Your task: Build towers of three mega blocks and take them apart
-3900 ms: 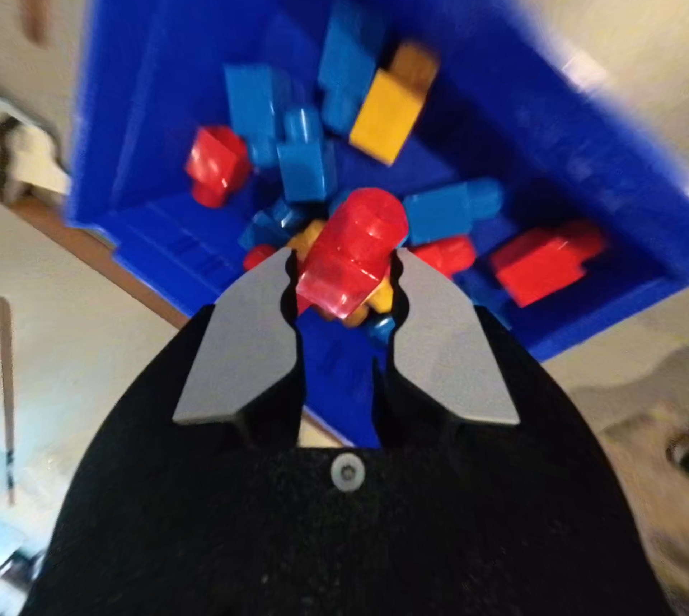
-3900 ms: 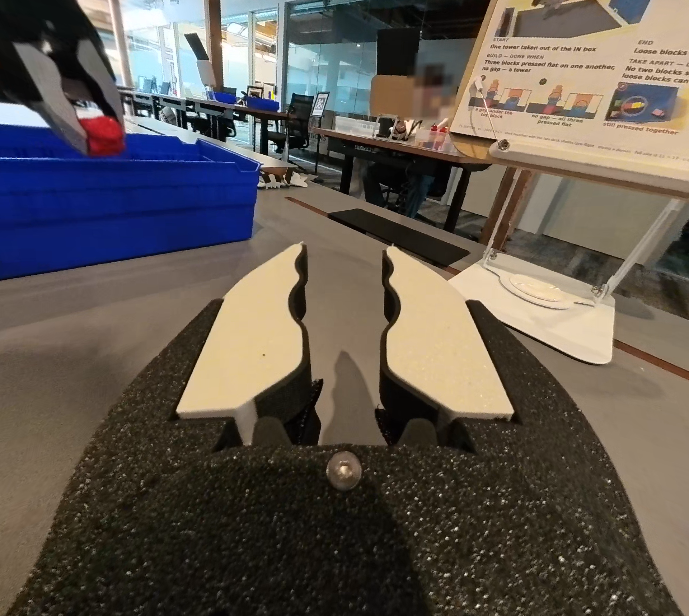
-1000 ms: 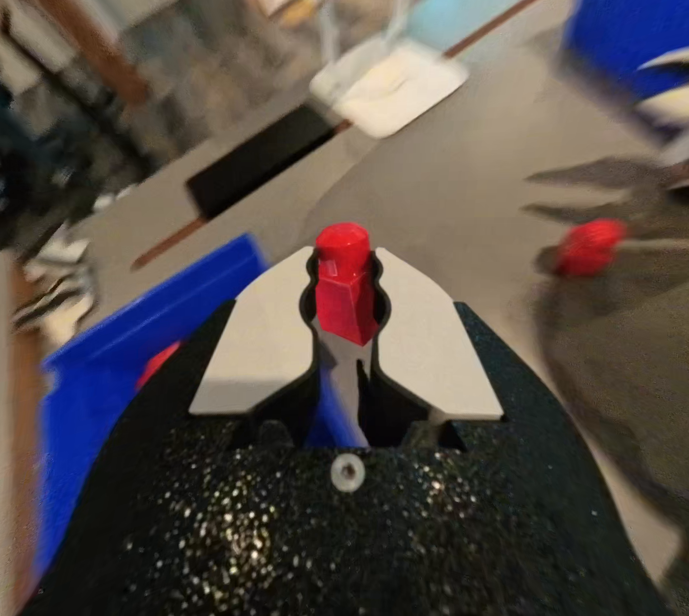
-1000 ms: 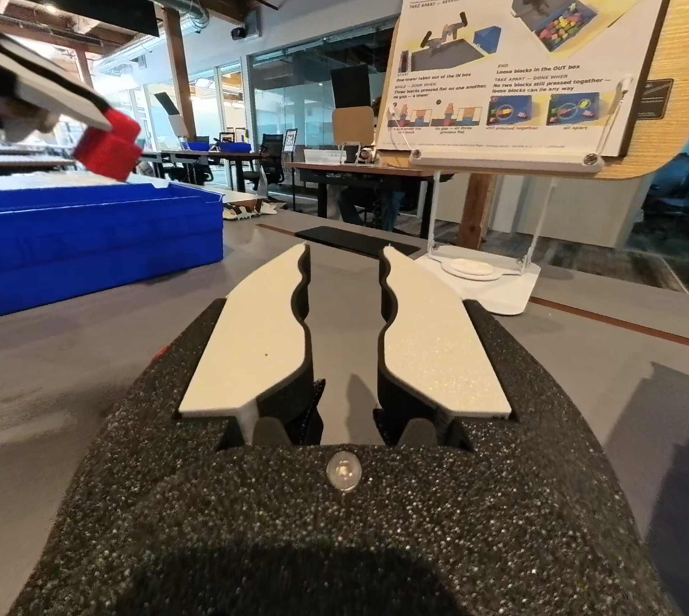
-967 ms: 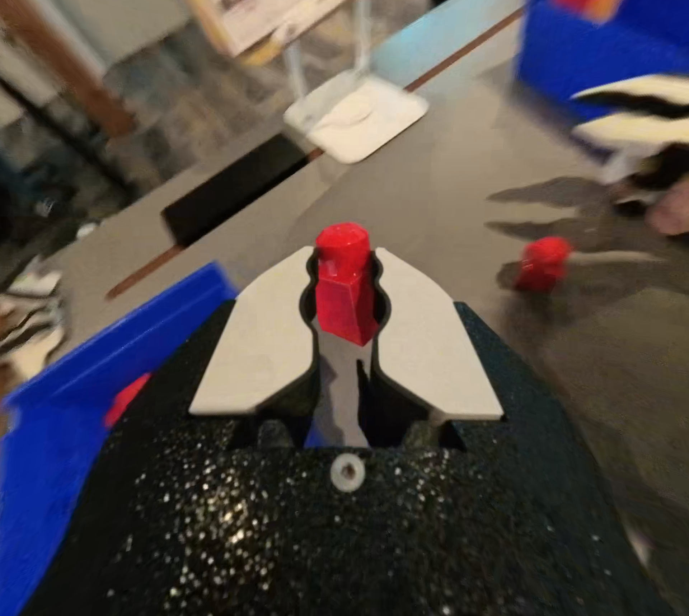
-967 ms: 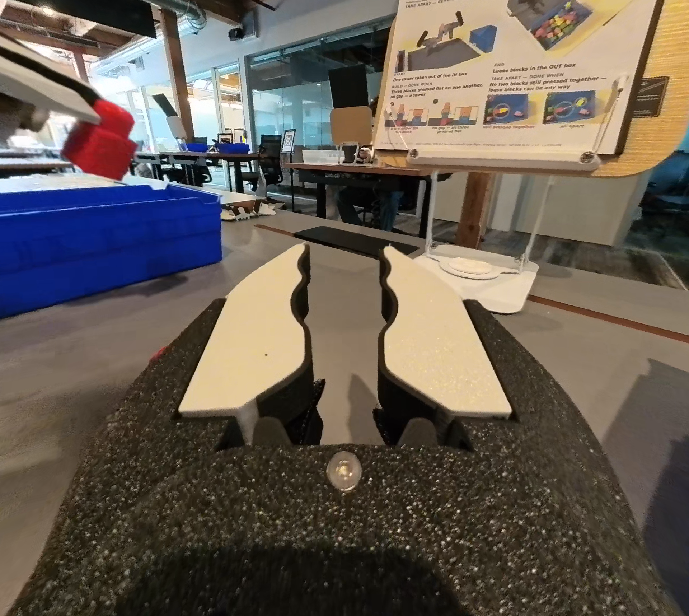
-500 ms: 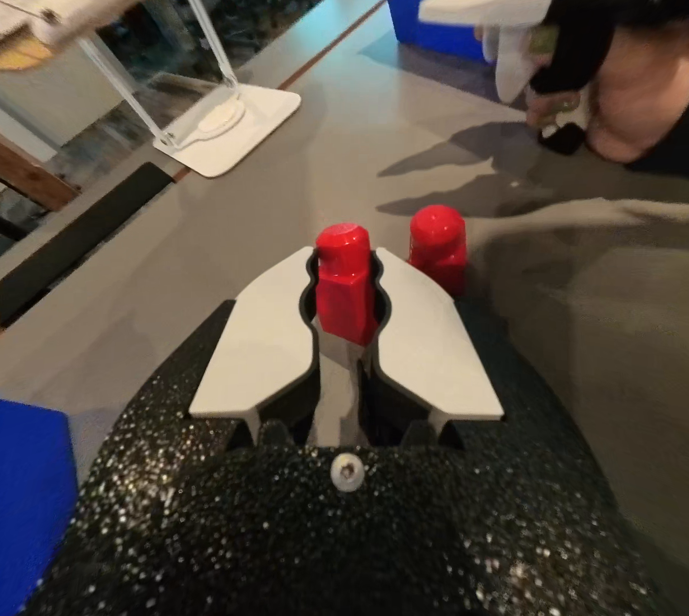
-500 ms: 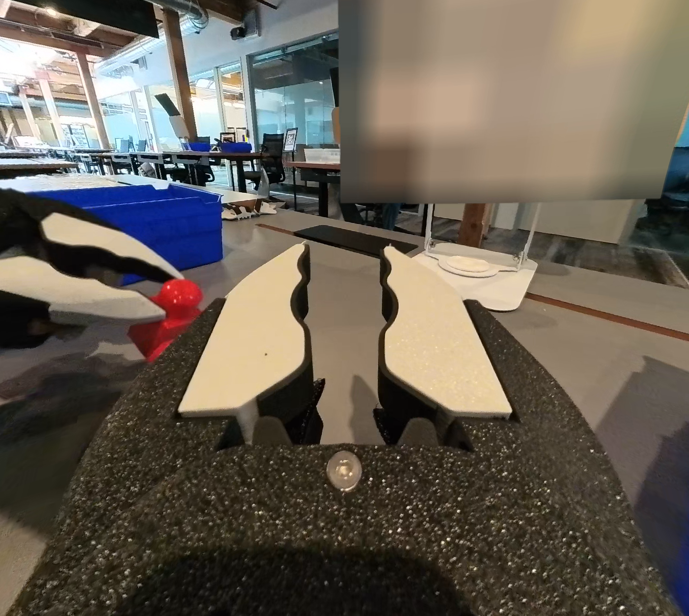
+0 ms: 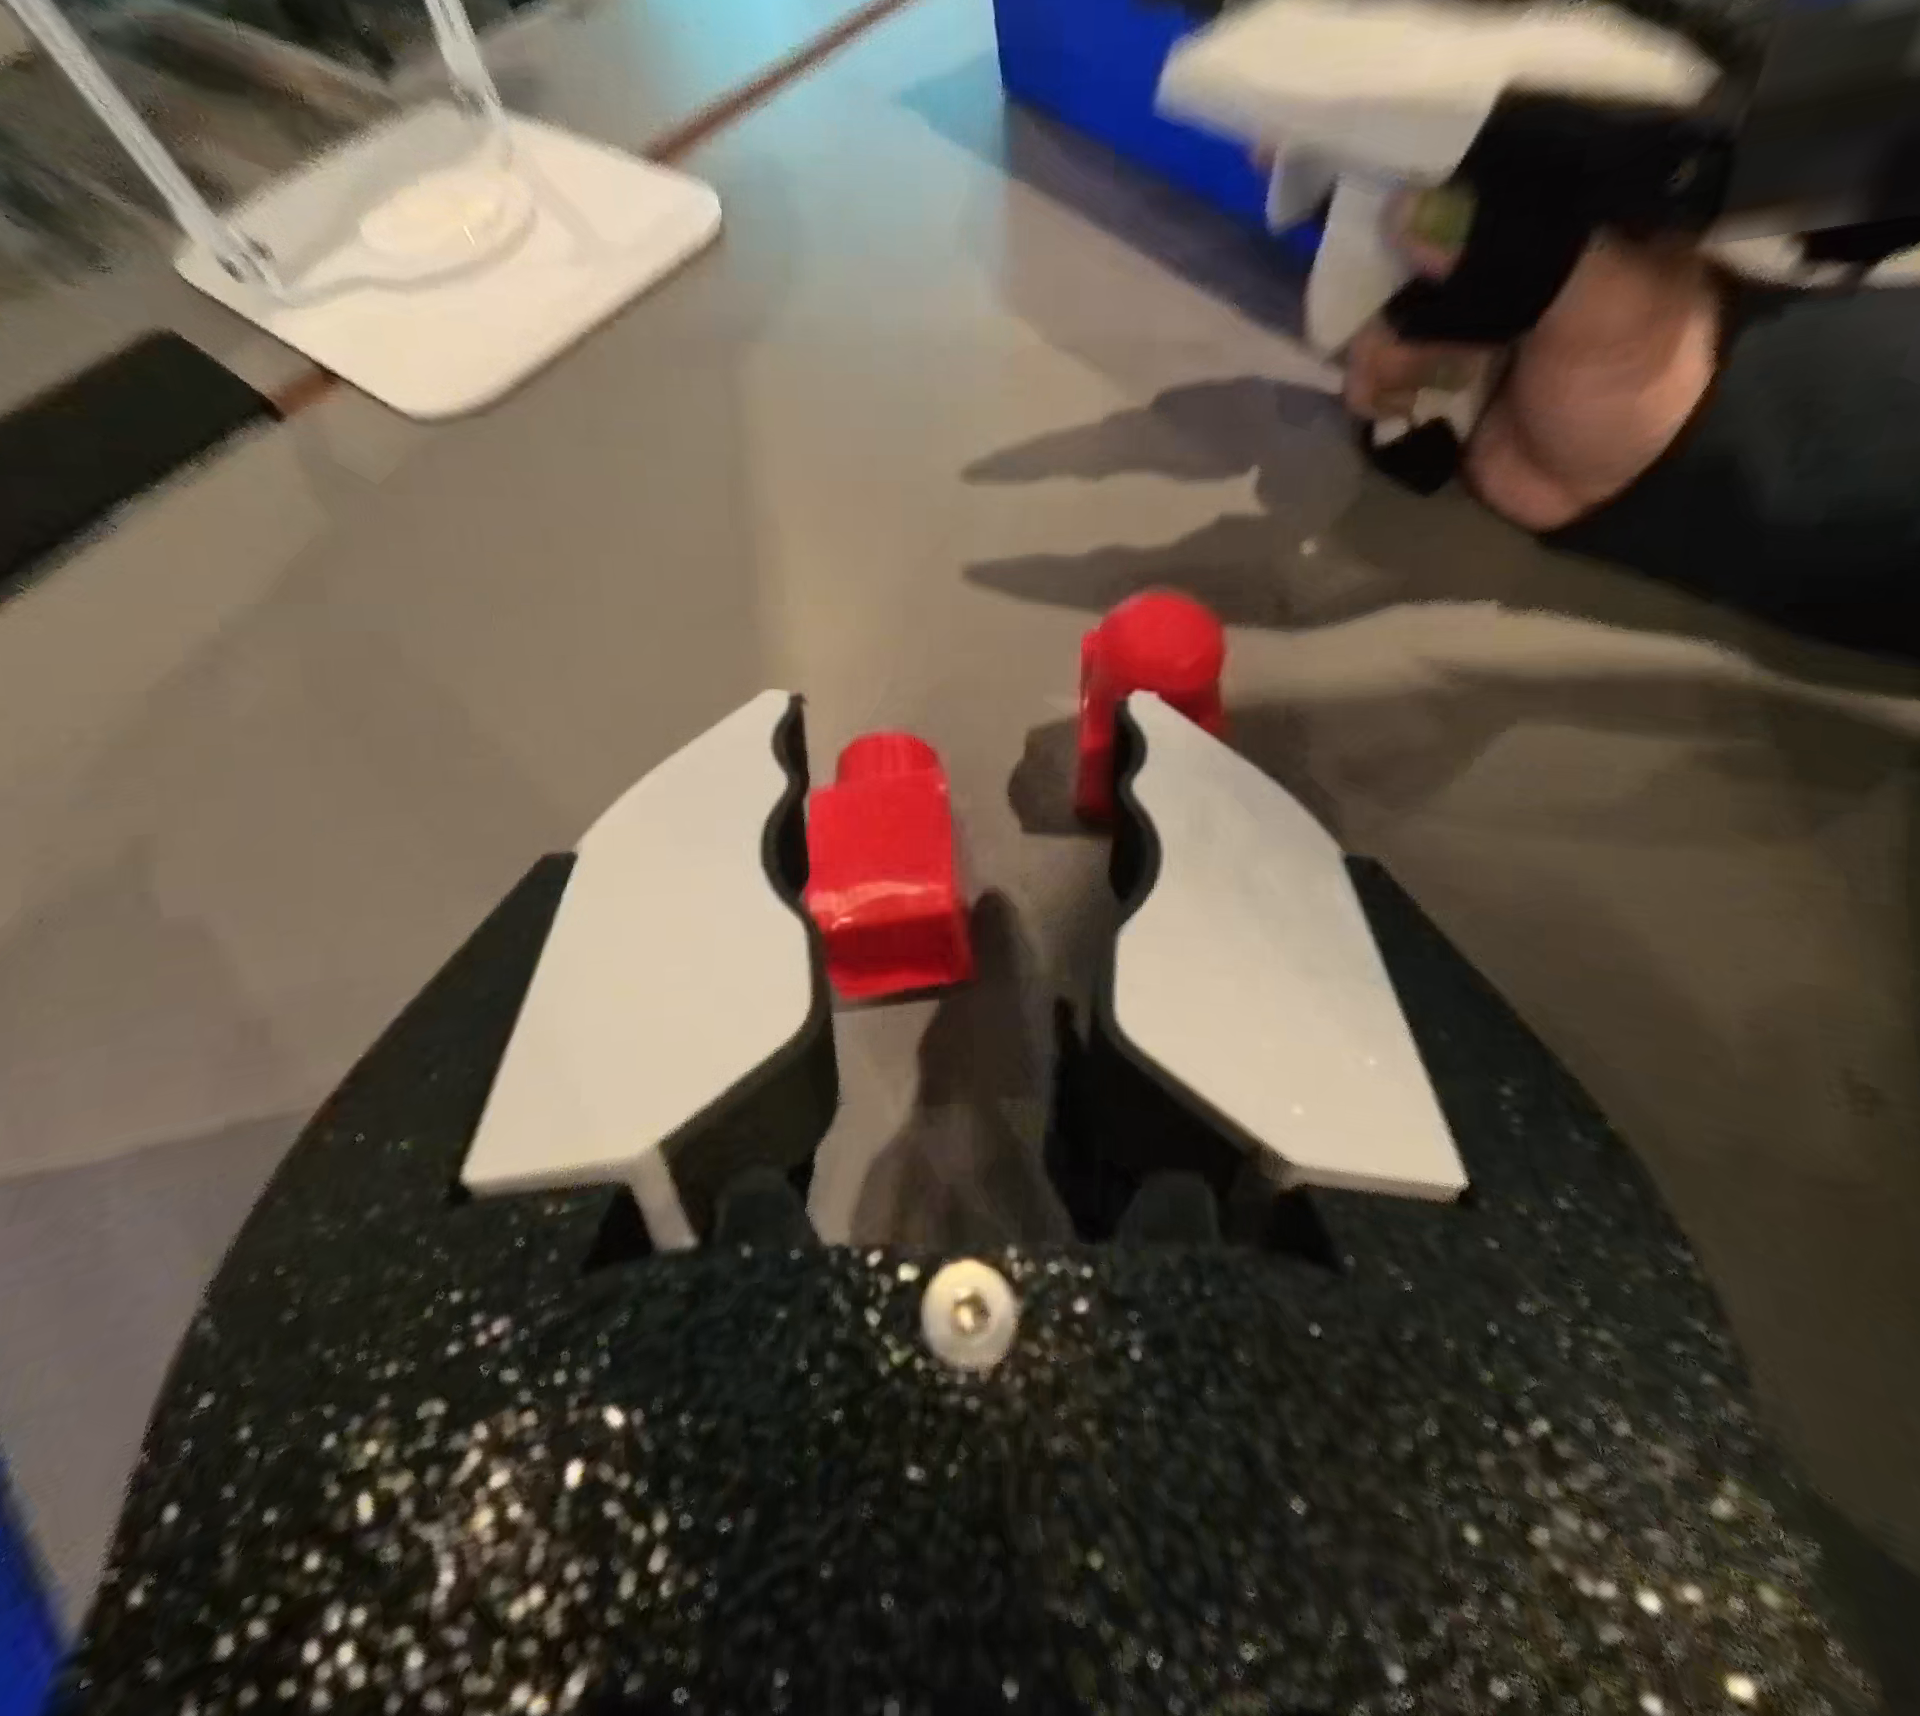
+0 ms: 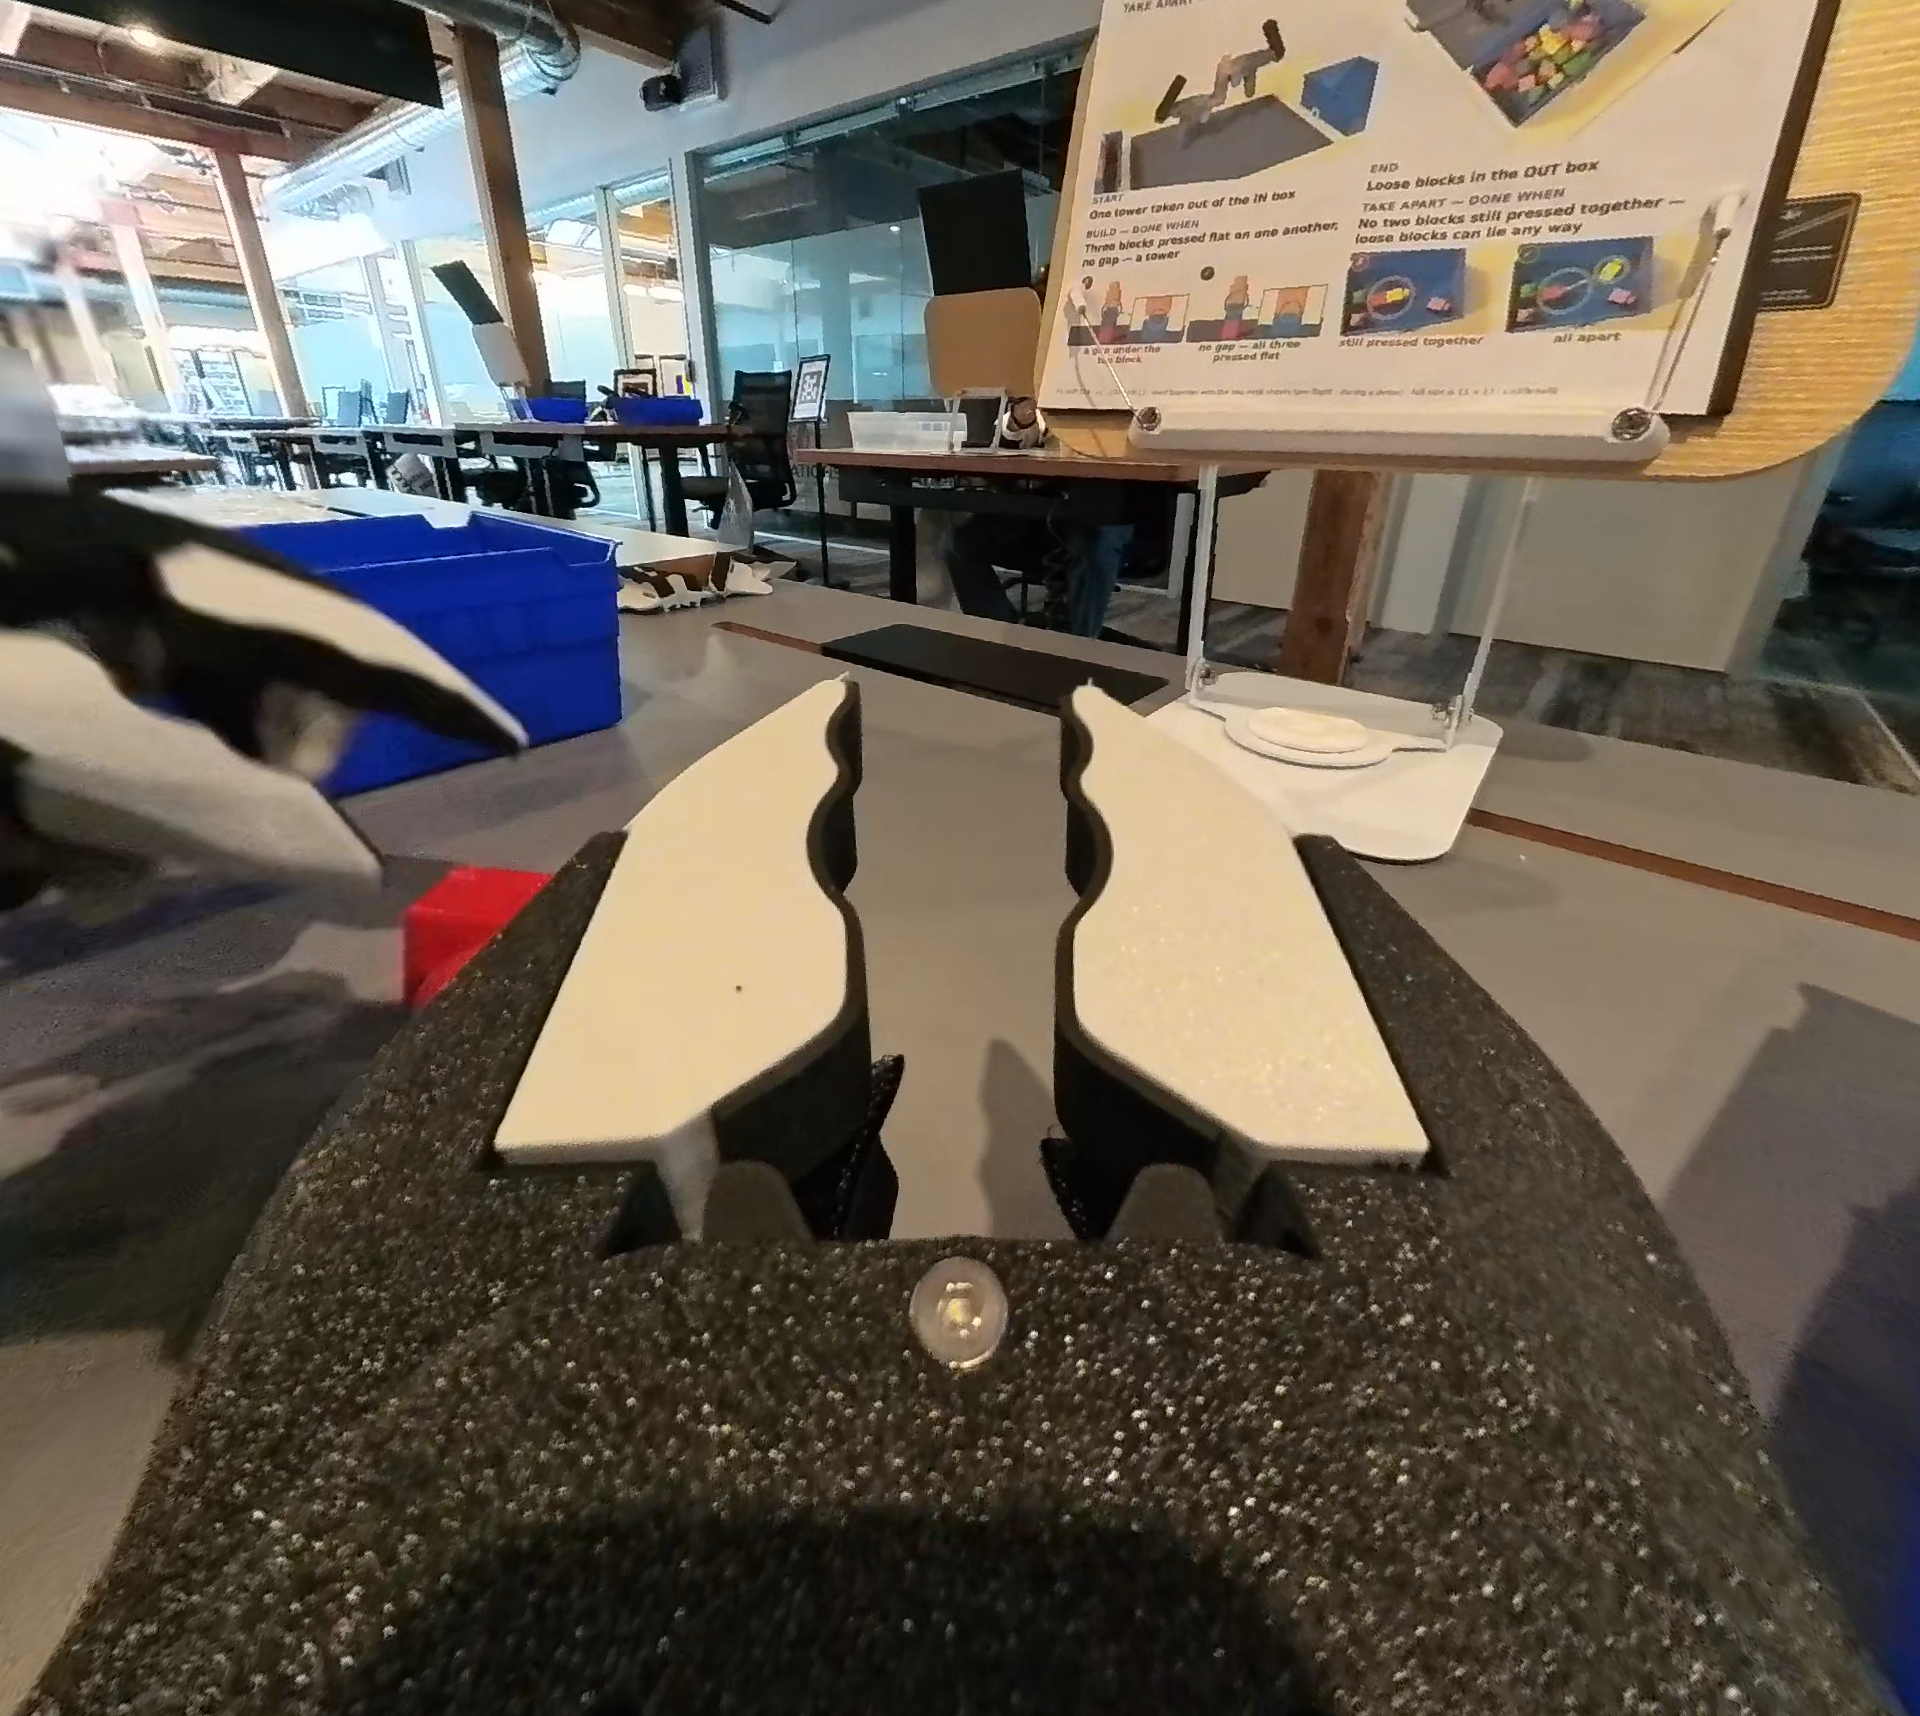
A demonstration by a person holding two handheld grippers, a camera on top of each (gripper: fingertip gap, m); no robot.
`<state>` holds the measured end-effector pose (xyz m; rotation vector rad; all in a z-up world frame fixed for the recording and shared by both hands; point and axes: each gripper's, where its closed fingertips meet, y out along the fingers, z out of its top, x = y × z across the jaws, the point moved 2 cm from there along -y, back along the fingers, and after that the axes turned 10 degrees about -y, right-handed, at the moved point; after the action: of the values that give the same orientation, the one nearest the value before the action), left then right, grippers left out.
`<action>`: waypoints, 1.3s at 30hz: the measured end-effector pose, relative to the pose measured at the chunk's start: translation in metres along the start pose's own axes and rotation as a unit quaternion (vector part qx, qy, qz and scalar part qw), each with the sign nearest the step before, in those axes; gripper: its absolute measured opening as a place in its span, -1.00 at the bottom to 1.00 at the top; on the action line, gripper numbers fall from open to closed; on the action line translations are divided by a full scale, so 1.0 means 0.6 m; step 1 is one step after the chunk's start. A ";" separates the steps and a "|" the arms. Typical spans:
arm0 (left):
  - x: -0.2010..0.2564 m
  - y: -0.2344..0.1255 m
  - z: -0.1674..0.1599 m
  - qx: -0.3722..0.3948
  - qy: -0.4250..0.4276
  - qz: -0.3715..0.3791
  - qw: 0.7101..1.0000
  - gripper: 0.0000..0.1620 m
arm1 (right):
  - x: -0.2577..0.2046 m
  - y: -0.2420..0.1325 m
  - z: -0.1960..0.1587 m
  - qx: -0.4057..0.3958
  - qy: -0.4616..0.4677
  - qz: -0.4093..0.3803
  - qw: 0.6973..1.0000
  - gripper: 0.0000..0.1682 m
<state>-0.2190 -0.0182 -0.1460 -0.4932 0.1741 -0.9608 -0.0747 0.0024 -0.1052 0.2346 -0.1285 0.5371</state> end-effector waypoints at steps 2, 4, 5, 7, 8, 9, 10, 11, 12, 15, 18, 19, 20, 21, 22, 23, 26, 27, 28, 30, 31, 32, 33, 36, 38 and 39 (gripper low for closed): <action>0.005 -0.041 0.046 0.039 0.011 0.019 0.999 -0.33 | 0.002 0.000 -0.001 0.000 0.003 -0.002 1.000 -0.57; -0.030 -0.100 0.087 0.052 0.032 0.098 0.993 -0.57 | 0.003 0.000 -0.001 0.000 0.005 -0.003 1.000 -0.57; -0.065 -0.134 0.099 0.041 0.028 0.158 0.986 -0.66 | 0.003 0.000 -0.002 0.000 0.006 -0.003 1.000 -0.57; -0.148 -0.196 0.104 -0.007 -0.007 0.252 0.968 -0.65 | 0.001 0.001 -0.002 -0.001 0.005 -0.001 1.000 -0.57; -0.195 -0.221 0.097 -0.033 -0.030 0.288 0.956 -0.64 | 0.000 0.002 -0.002 -0.001 0.004 0.001 1.000 -0.57; -0.245 -0.240 0.085 -0.056 -0.060 0.315 0.945 -0.61 | -0.001 0.002 -0.002 -0.002 0.003 0.002 1.000 -0.57; -0.293 -0.252 0.069 -0.076 -0.099 0.330 0.936 -0.55 | -0.002 0.003 -0.002 -0.003 0.002 0.003 1.000 -0.57; -0.339 -0.257 0.049 -0.095 -0.142 0.333 0.927 -0.54 | -0.003 0.003 -0.002 -0.003 0.001 0.004 1.000 -0.57; -0.381 -0.258 0.026 -0.116 -0.184 0.332 0.918 -0.54 | -0.003 0.004 -0.002 -0.003 0.001 0.005 1.000 -0.57; -0.471 -0.253 -0.036 -0.183 -0.264 0.333 0.886 -0.53 | -0.006 0.004 -0.003 -0.004 -0.004 0.007 1.000 -0.57; -0.518 -0.245 -0.072 -0.231 -0.297 0.341 0.862 -0.49 | -0.007 0.005 -0.003 -0.005 -0.007 0.009 1.000 -0.57; -0.526 -0.241 -0.079 -0.243 -0.309 0.338 0.855 -0.47 | -0.007 0.005 -0.003 -0.005 -0.007 0.009 1.000 -0.57; -0.534 -0.238 -0.085 -0.252 -0.317 0.340 0.848 -0.46 | -0.007 0.006 -0.003 -0.006 -0.007 0.010 1.000 -0.57; -0.539 -0.234 -0.089 -0.258 -0.325 0.340 0.844 -0.45 | -0.008 0.006 -0.003 -0.006 -0.006 0.011 1.000 -0.57; -0.543 -0.229 -0.093 -0.267 -0.333 0.339 0.838 -0.41 | -0.008 0.006 -0.003 -0.006 -0.006 0.012 1.000 -0.57; -0.547 -0.227 -0.099 -0.281 -0.340 0.340 0.831 -0.39 | -0.008 0.006 -0.003 -0.006 -0.007 0.012 1.000 -0.57; -0.558 -0.224 -0.113 -0.311 -0.351 0.351 0.810 -0.33 | -0.009 0.007 -0.003 -0.005 -0.006 0.013 1.000 -0.57; -0.561 -0.223 -0.118 -0.317 -0.357 0.355 0.804 -0.31 | -0.009 0.006 -0.003 -0.005 -0.006 0.013 1.000 -0.57; -0.564 -0.223 -0.123 -0.324 -0.360 0.359 0.798 -0.32 | -0.008 0.007 -0.003 -0.004 -0.005 0.013 1.000 -0.57; -0.570 -0.224 -0.136 -0.338 -0.358 0.370 0.788 -0.31 | -0.008 0.006 -0.002 -0.004 -0.005 0.012 1.000 -0.57; -0.573 -0.226 -0.144 -0.346 -0.355 0.376 0.782 -0.29 | -0.008 0.007 -0.002 -0.004 -0.006 0.012 1.000 -0.57; -0.575 -0.229 -0.149 -0.352 -0.353 0.381 0.778 -0.29 | -0.009 0.007 -0.002 -0.004 -0.007 0.013 1.000 -0.57; -0.576 -0.231 -0.150 -0.356 -0.348 0.381 0.779 -0.31 | -0.009 0.007 -0.003 -0.005 -0.009 0.013 1.000 -0.57; -0.570 -0.235 -0.140 -0.339 -0.337 0.372 0.796 -0.38 | -0.013 0.007 -0.003 -0.007 -0.021 0.012 1.000 -0.58; -0.560 -0.245 -0.118 -0.310 -0.315 0.372 0.816 -0.38 | -0.015 0.008 -0.003 -0.009 -0.025 0.015 1.000 -0.58; -0.550 -0.252 -0.101 -0.289 -0.306 0.372 0.828 -0.39 | -0.014 0.008 -0.003 -0.009 -0.024 0.013 1.000 -0.58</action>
<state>-0.5404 0.1610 -0.1514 -1.1646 0.0554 0.0742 -0.0843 0.0029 -0.1075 0.2295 -0.1833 0.5568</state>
